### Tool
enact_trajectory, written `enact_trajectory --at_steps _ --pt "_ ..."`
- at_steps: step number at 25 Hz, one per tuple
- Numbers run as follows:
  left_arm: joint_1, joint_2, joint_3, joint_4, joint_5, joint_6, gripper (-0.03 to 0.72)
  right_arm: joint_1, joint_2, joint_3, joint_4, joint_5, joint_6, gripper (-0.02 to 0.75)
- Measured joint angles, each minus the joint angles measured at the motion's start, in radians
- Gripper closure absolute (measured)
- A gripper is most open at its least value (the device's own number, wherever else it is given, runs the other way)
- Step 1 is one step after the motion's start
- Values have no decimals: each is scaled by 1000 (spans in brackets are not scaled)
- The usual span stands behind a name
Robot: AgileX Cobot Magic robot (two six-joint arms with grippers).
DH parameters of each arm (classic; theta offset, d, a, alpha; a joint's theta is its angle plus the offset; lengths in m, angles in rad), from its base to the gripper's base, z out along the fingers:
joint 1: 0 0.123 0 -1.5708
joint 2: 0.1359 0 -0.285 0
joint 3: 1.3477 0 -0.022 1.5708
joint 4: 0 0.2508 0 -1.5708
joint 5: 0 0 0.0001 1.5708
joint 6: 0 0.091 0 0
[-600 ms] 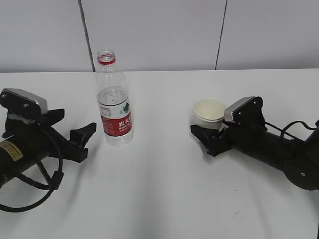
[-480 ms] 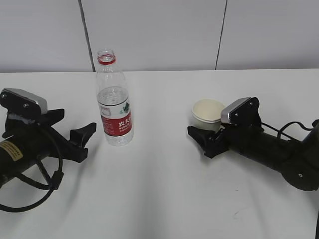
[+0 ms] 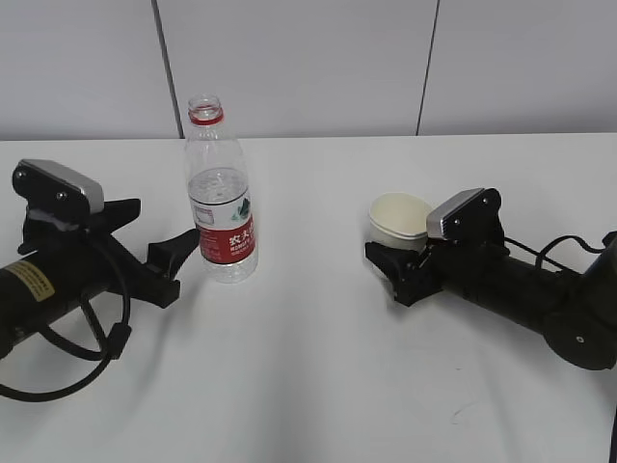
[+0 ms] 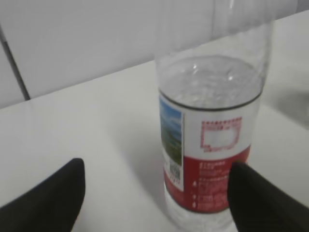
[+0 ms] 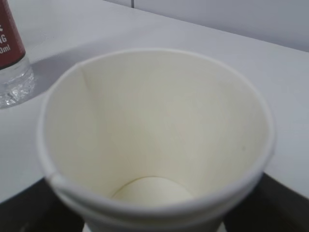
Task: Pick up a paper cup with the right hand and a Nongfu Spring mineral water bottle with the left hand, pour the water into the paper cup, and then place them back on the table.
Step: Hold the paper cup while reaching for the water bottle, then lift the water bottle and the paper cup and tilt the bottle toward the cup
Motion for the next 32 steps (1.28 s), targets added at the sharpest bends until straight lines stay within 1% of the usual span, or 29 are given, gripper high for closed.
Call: enact_trajectory --at_steps 2,7,12,16,19,24,32 --pt "0 0 -24 20 -1 0 133 0 0 0 1 0 8 196" --pt "0 7 -60 26 -1 -2 132 0 0 0 2 -2 28 196" --pt "0 64 -105 77 -4 -22 92 0 0 0 2 -2 32 197" --pt "0 125 -152 86 -5 -32 90 0 0 0 2 -2 33 197" --pt "0 156 -190 107 -5 -76 90 0 0 0 2 -2 37 199" --pt "0 193 -243 196 -1 -164 90 0 0 -1 2 -2 40 200" --pt "0 212 -296 215 -1 -195 91 0 0 -2 2 -2 41 200"
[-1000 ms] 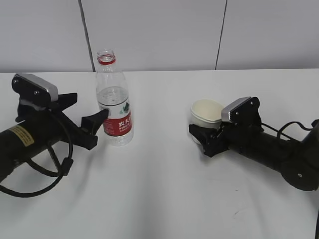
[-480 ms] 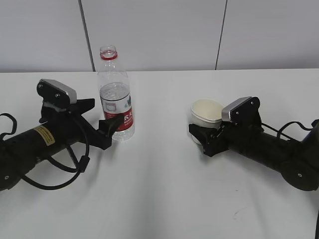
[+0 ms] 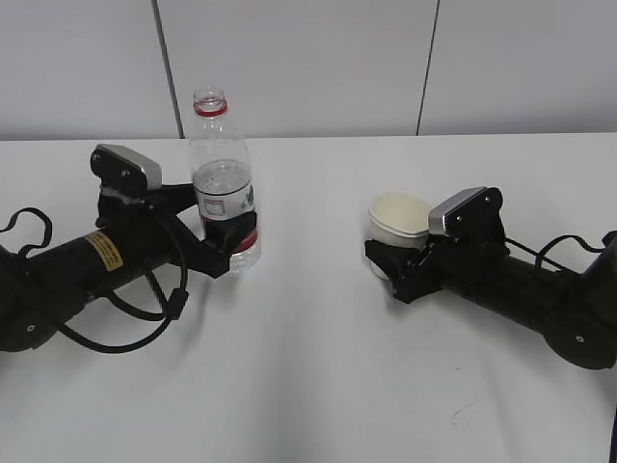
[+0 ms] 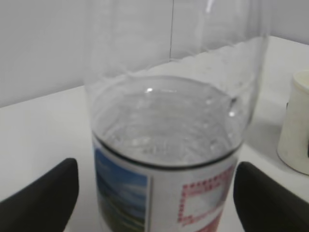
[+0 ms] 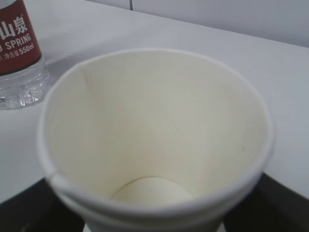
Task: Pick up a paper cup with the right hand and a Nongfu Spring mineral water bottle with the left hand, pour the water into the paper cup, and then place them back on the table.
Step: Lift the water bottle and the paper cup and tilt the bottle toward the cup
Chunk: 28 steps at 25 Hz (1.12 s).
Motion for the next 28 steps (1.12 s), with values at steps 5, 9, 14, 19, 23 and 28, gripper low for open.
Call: enact_trajectory --at_steps 5,9,14,19,23,28 --pt "0 3 -7 17 -2 -7 98 0 0 0 -13 0 0 200" --pt "0 39 -11 17 -3 -8 102 10 0 -11 -32 0 0 200" --pt "0 61 -13 17 1 -10 125 22 2 -15 -52 0 0 200" --pt "0 61 -16 15 1 -10 265 22 -2 -36 -86 0 0 200" --pt "0 61 -16 14 1 -10 322 22 -48 -45 -112 2 0 200" --pt "0 61 -16 14 1 5 327 22 -71 -45 -153 0 4 200"
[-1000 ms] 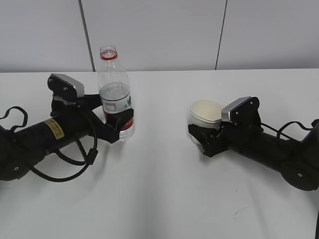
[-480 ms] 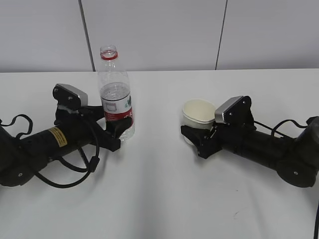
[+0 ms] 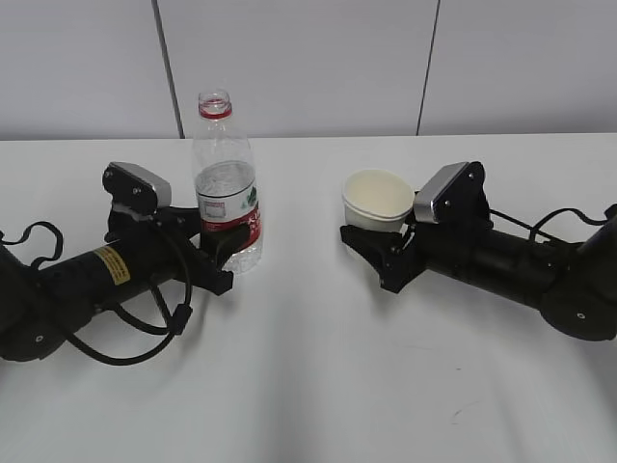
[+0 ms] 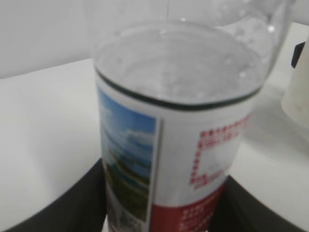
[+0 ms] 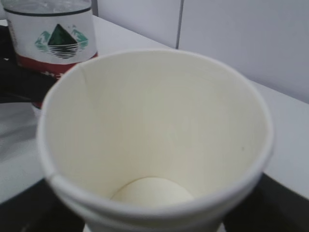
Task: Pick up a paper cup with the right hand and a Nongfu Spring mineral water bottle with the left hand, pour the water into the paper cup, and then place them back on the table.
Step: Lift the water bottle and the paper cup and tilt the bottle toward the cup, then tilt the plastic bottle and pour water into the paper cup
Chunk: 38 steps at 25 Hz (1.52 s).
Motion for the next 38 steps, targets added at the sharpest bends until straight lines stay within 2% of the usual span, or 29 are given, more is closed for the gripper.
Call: enact_trajectory --at_steps 8,15,19,24,28,38 --pt "0 -27 0 2 35 84 328 0 -20 -2 -116 0 54 200" --pt "0 -66 1 -28 51 237 330 0 -24 -75 -264 0 175 200" --pt "0 -68 2 -57 53 353 333 15 -24 -81 -311 0 190 200" --pt "0 -85 2 -63 51 465 333 53 -24 -81 -326 0 194 200" --pt "0 -88 2 -75 53 601 333 81 -24 -85 -328 0 195 200" --pt "0 -108 2 -145 52 817 333 83 -24 -89 -330 0 196 200"
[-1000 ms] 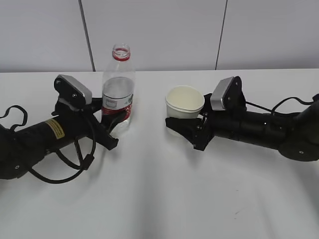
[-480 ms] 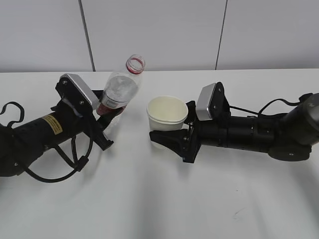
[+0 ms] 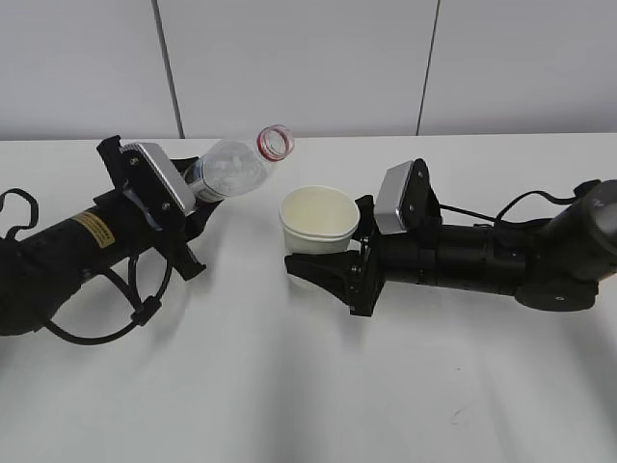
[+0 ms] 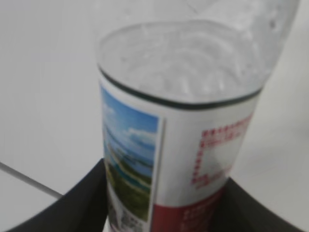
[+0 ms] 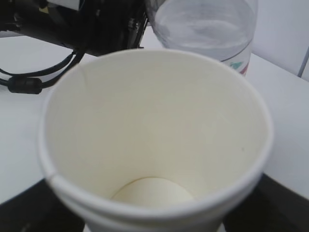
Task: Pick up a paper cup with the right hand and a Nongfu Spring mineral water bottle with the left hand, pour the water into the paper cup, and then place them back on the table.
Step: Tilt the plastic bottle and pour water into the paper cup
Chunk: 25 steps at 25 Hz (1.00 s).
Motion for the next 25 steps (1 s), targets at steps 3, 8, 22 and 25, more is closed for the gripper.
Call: enact_trajectory --at_steps 3,8,22,25 --pt "0 -15 0 -34 2 62 333 2 0 0 -2 2 0 200" --pt "0 -18 0 -51 1 193 333 2 0 0 -2 6 0 200" --pt "0 -18 0 -51 1 347 333 2 0 0 -3 46 0 200" --pt "0 -18 0 -51 1 393 333 2 0 0 -3 56 0 200"
